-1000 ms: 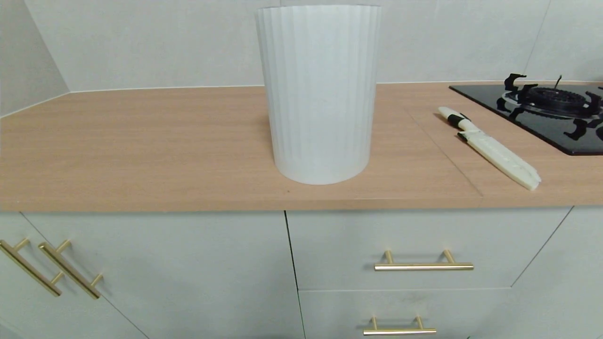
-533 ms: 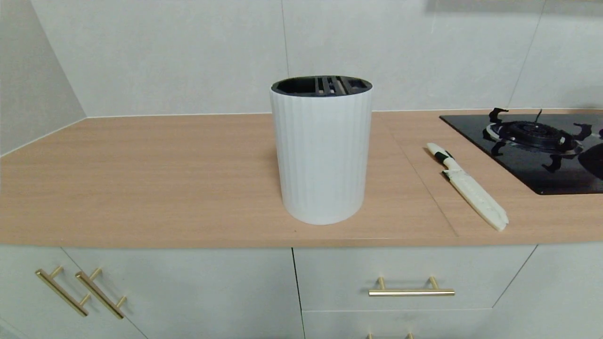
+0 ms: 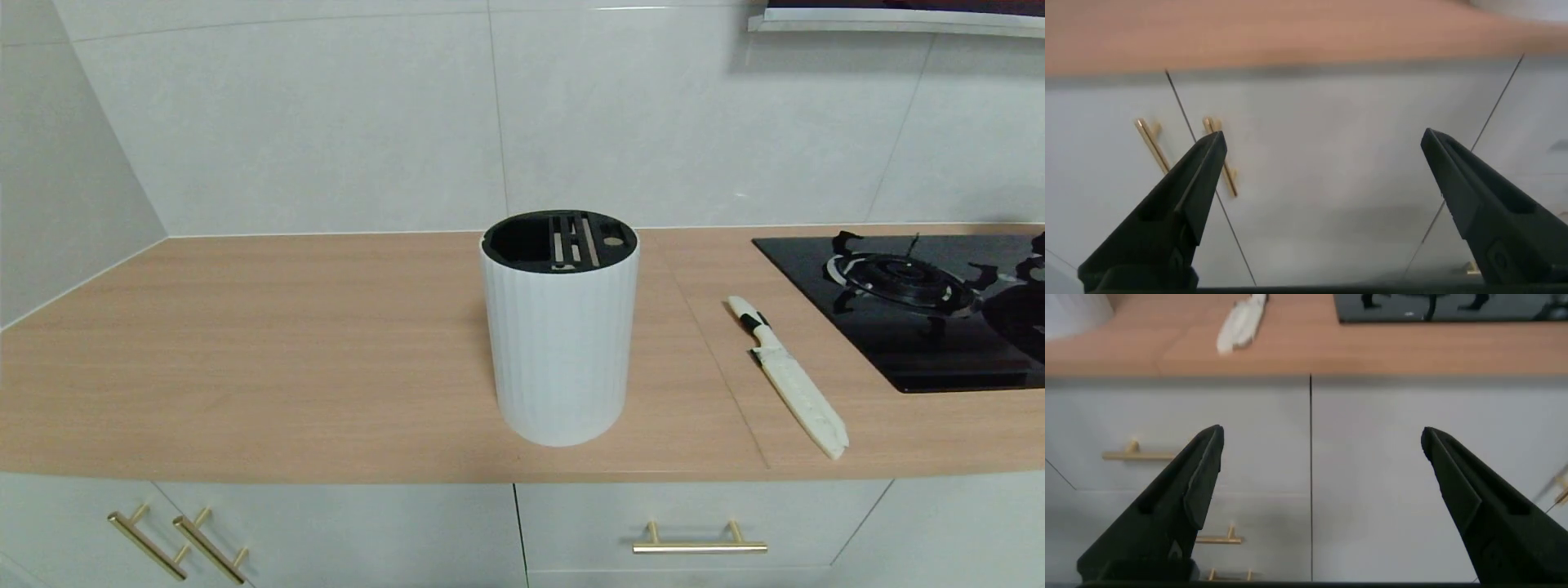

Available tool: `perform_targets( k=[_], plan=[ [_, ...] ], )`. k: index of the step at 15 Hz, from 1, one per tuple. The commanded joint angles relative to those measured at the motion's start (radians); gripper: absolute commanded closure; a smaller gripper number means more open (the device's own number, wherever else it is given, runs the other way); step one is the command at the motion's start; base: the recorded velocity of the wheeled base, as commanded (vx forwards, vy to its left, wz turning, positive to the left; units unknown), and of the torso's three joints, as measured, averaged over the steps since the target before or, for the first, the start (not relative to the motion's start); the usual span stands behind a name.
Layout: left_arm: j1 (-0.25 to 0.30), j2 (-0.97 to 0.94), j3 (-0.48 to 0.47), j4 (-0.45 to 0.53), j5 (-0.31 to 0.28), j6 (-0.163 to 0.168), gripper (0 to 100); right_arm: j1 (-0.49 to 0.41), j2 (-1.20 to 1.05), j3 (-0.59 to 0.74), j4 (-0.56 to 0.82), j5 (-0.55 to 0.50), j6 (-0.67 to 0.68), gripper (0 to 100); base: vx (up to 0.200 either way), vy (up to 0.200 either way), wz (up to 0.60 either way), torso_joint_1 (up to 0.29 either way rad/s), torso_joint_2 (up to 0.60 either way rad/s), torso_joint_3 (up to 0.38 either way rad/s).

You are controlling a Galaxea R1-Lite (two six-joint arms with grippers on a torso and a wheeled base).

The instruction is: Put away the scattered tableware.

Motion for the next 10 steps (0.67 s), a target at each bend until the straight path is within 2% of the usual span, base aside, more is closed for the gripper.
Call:
perform_targets(
  k=[1, 10],
  plan=[
    [0.000, 0.000, 0.000, 0.000, 0.000, 0.000, 0, 0.001, 0.001, 0.000, 0.000, 0.000, -0.001, 0, 0.000, 0.000, 0.00, 0.222, -0.51, -0.276],
    [0.000, 0.000, 0.000, 0.000, 0.000, 0.000, 0, 0.001, 0.001, 0.000, 0.000, 0.000, -0.001, 0, 0.000, 0.000, 0.00, 0.239, -0.54, -0.296]
  ],
)
